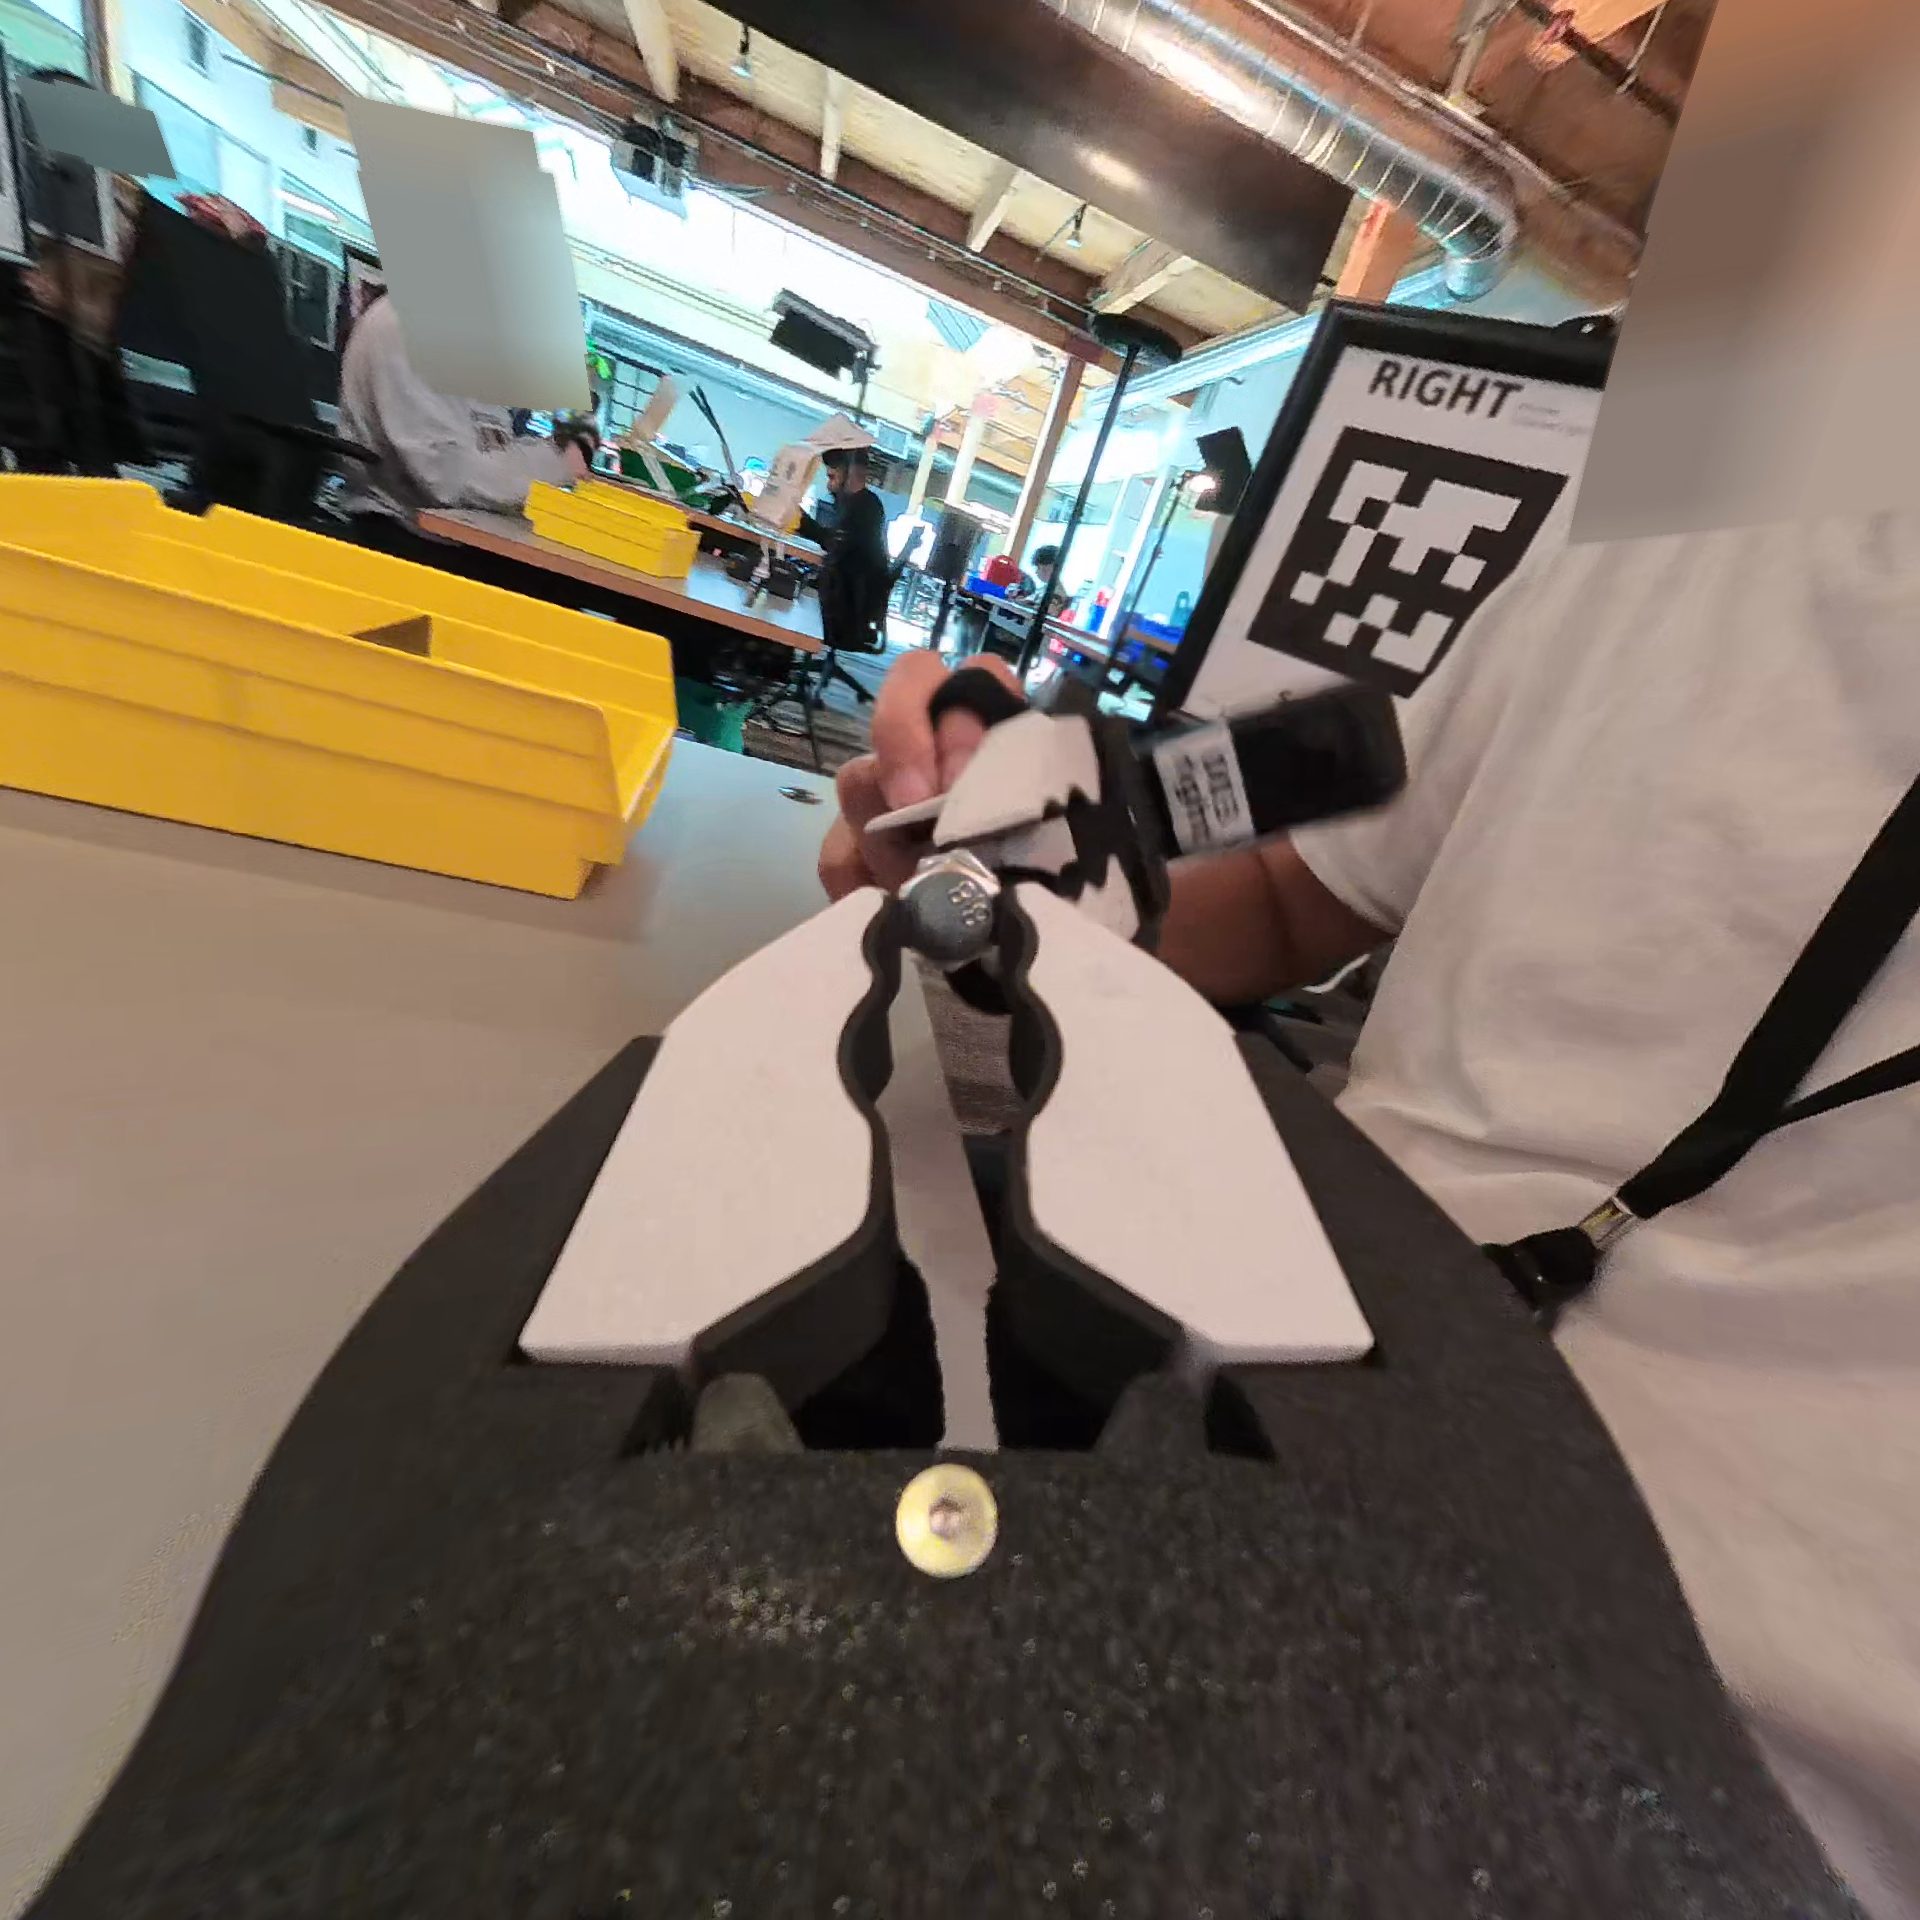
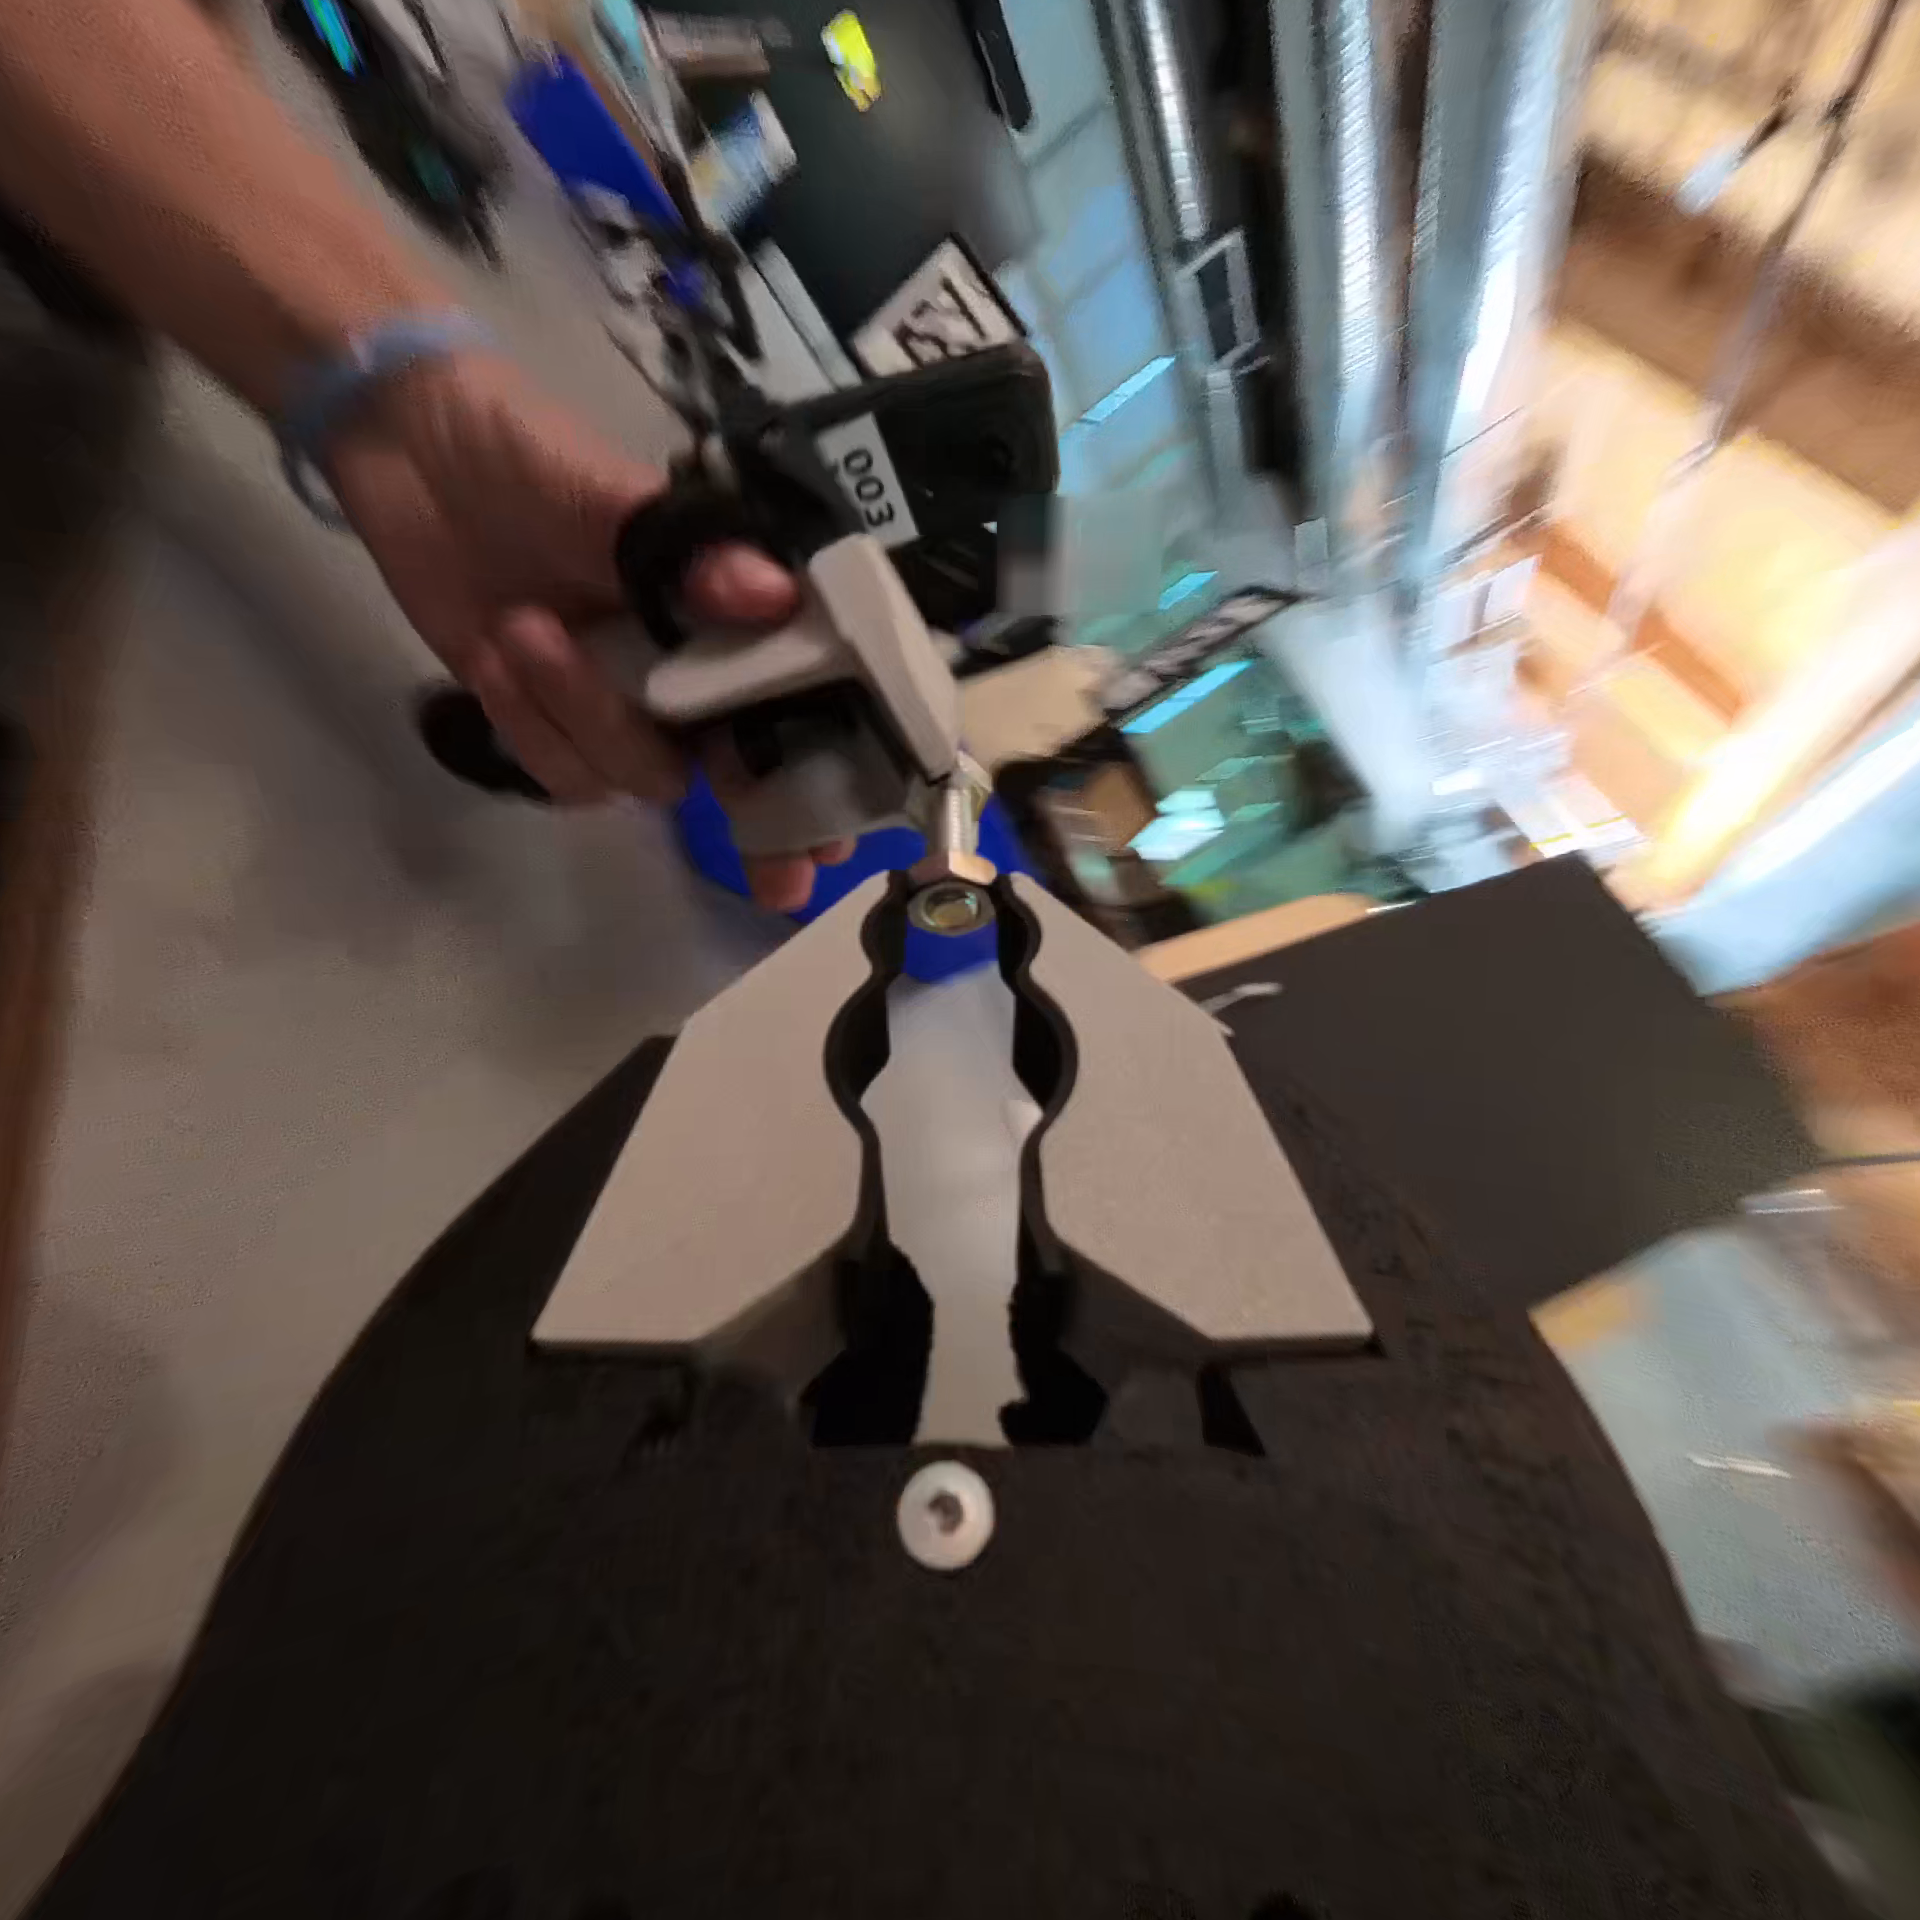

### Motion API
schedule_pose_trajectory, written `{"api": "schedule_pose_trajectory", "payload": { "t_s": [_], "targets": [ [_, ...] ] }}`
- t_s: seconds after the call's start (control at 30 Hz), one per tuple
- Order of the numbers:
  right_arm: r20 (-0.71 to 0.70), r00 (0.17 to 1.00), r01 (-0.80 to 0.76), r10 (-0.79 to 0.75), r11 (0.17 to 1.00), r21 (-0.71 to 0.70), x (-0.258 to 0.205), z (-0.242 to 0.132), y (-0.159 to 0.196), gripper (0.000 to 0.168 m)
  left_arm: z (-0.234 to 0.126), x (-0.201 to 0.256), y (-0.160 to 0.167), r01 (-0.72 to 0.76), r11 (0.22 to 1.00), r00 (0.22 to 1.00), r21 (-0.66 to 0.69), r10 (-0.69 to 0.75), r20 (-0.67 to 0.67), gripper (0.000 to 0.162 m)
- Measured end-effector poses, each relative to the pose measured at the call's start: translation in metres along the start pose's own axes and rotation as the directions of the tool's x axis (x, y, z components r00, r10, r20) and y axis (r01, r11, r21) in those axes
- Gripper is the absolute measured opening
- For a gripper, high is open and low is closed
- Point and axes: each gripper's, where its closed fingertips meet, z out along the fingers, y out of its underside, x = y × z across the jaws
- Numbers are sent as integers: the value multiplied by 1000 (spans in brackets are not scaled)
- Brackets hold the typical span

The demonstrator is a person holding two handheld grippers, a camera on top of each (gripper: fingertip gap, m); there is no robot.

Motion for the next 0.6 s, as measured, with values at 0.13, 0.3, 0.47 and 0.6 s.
{"api": "schedule_pose_trajectory", "payload": {
  "t_s": [0.13,0.3,0.47,0.6],
  "targets": [
    [-155,947,259,-280,955,-144,5,-4,6,18,7,-8,-3,5,1000,1000,0,-5,-13,17],
    [-201,975,-119,93,985,-121,30,-22,19,32,13,-22,-16,-55,997,998,53,54,19,17],
    [45,582,-798,812,581,-157,13,-26,46,36,19,-28,-22,-167,984,986,54,165,37,17],
    [292,-137,-932,946,-23,-362,-12,-28,37,41,28,-23,-12,-277,961,961,-16,277,22,17]
  ]
}}
